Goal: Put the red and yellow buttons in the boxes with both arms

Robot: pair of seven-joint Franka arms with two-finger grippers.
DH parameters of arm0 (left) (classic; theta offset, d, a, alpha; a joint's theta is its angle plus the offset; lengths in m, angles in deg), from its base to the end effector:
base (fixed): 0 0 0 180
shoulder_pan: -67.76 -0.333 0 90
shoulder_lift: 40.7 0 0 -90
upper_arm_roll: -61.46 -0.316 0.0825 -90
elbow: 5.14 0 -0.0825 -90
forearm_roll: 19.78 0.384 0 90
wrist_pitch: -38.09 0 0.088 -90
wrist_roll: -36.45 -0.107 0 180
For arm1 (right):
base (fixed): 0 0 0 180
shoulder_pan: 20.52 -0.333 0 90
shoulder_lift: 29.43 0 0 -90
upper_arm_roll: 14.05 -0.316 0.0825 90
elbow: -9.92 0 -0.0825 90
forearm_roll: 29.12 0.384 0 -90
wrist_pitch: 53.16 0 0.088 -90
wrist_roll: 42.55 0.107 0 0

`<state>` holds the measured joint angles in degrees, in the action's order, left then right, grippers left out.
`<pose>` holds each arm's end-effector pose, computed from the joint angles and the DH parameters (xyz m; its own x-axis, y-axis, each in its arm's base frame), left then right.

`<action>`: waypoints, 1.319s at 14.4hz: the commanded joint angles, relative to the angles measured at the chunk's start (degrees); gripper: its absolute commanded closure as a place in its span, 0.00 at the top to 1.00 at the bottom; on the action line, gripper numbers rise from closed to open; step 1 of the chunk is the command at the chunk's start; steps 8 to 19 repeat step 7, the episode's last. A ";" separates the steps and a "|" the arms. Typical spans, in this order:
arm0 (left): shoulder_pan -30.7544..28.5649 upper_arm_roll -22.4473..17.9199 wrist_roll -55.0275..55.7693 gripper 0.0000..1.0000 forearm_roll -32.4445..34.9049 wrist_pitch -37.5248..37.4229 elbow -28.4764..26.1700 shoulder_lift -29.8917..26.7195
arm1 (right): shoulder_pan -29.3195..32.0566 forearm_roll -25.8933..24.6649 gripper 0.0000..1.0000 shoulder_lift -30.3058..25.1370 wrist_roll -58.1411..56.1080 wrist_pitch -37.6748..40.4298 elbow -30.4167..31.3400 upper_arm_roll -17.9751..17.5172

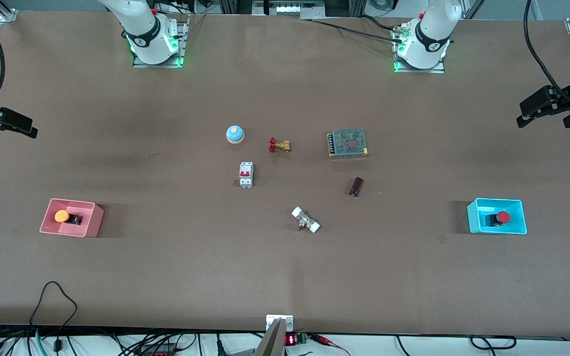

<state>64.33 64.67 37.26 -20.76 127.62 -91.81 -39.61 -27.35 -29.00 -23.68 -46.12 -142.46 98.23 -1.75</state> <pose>0.5602 0.0006 0.6406 0.9994 0.0179 0.0307 0.0173 -0.9997 0.0186 0.5788 -0.0493 0.5816 0.9961 -0.0335 -0.0817 -0.0324 -0.9994 0.0142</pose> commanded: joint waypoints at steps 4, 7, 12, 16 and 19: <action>-0.52 0.66 -0.54 1.00 -0.87 -1.38 1.76 0.84 | -0.29 -0.82 1.00 -4.17 1.20 0.00 4.41 -0.62; -0.52 0.66 -0.63 1.00 -0.78 -1.20 1.68 0.84 | -0.21 -0.82 1.00 -4.17 1.20 0.35 4.32 -0.62; -0.52 0.66 -0.63 1.00 -0.78 -1.20 1.68 0.84 | -0.21 -0.82 1.00 -4.17 1.20 0.35 4.32 -0.62; -0.52 0.66 -0.63 1.00 -0.78 -1.20 1.68 0.84 | -0.21 -0.82 1.00 -4.17 1.20 0.35 4.32 -0.62; -0.52 0.66 -0.63 1.00 -0.78 -1.20 1.68 0.84 | -0.21 -0.82 1.00 -4.17 1.20 0.35 4.32 -0.62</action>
